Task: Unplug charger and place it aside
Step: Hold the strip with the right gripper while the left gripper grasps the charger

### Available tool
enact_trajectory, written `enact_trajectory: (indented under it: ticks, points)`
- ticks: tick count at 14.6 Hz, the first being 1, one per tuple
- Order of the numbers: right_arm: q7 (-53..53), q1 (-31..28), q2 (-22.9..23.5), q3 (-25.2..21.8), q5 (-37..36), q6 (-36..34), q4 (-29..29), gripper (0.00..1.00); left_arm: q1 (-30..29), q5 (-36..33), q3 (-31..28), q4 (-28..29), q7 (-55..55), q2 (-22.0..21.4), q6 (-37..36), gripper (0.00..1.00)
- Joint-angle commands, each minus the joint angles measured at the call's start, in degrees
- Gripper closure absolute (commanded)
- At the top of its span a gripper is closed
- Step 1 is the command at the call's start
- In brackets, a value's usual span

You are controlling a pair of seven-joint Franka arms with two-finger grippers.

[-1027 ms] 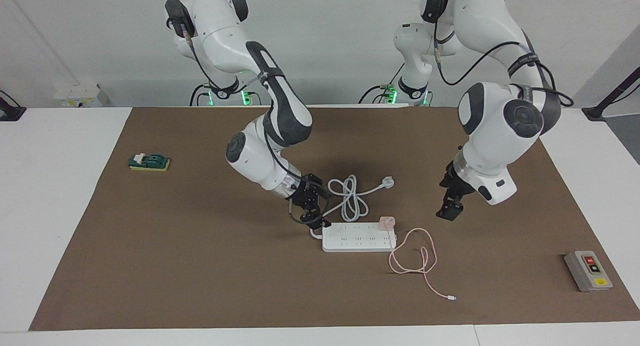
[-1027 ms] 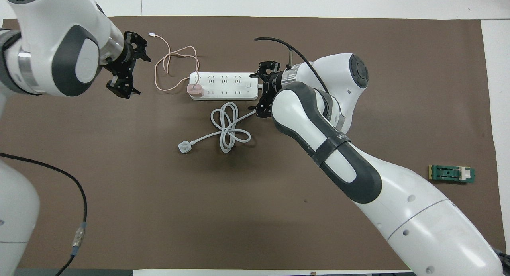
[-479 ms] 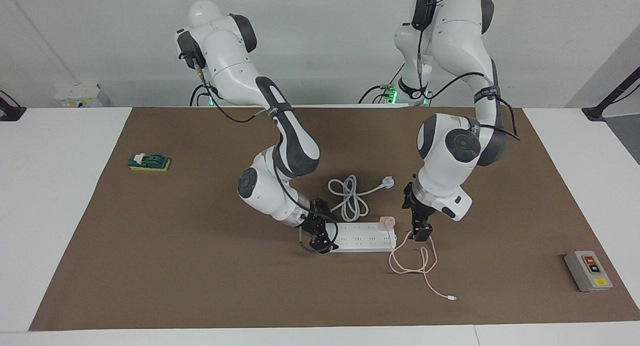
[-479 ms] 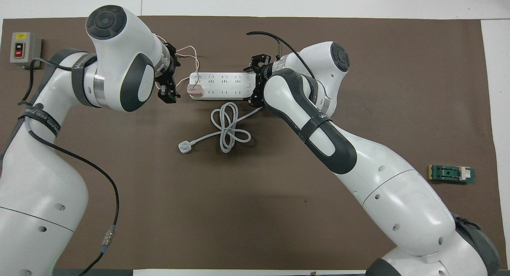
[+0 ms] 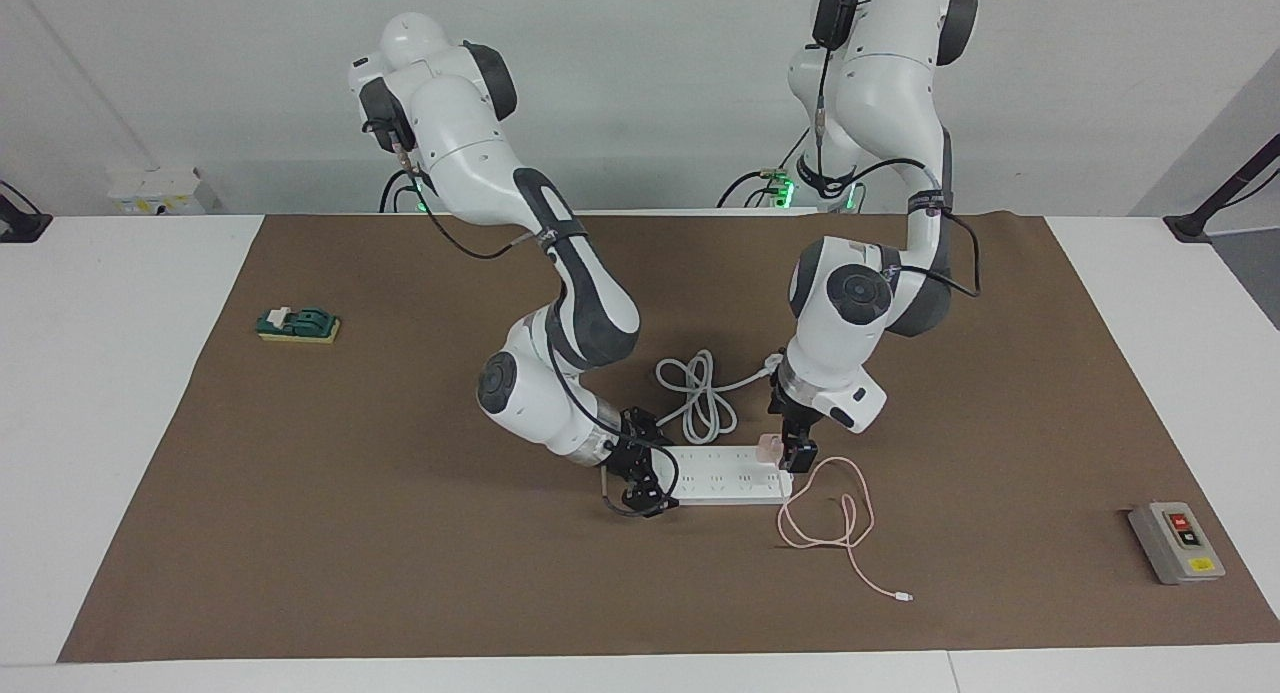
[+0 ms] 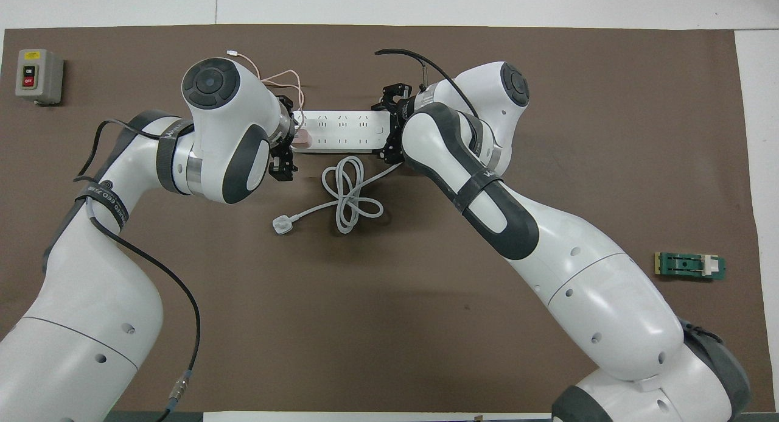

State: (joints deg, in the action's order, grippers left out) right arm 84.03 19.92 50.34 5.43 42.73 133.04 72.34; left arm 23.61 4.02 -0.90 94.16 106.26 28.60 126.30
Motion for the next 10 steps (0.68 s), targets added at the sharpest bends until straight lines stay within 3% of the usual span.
enact_trajectory:
  ticks: [1,2,4,6,10]
  points:
    - [-1.23,-0.06,1.78,0.1,-0.63,1.6,-1.77,0.3,1.09,-0.77,-0.86,3.05,1.31,-2.32,2.89,0.0]
    - [-1.32,0.12,1.78,0.1,-0.63,2.05,-1.51,0.35,1.09,-0.77,-0.86,3.22,1.84,-2.23,4.21,0.0]
    - [-1.41,0.21,1.78,0.1,-0.54,2.4,-1.5,0.36,1.27,-0.77,-0.86,3.14,2.54,-2.15,5.18,0.07]
    - [-1.41,0.21,1.69,0.1,-0.71,2.4,-1.5,0.36,2.15,-0.86,-0.86,3.58,2.72,-2.06,5.8,0.32]
    - [-1.41,0.12,1.78,0.1,-0.71,2.32,-1.5,0.36,2.15,-2.08,-0.86,3.93,2.63,-1.88,6.42,0.96]
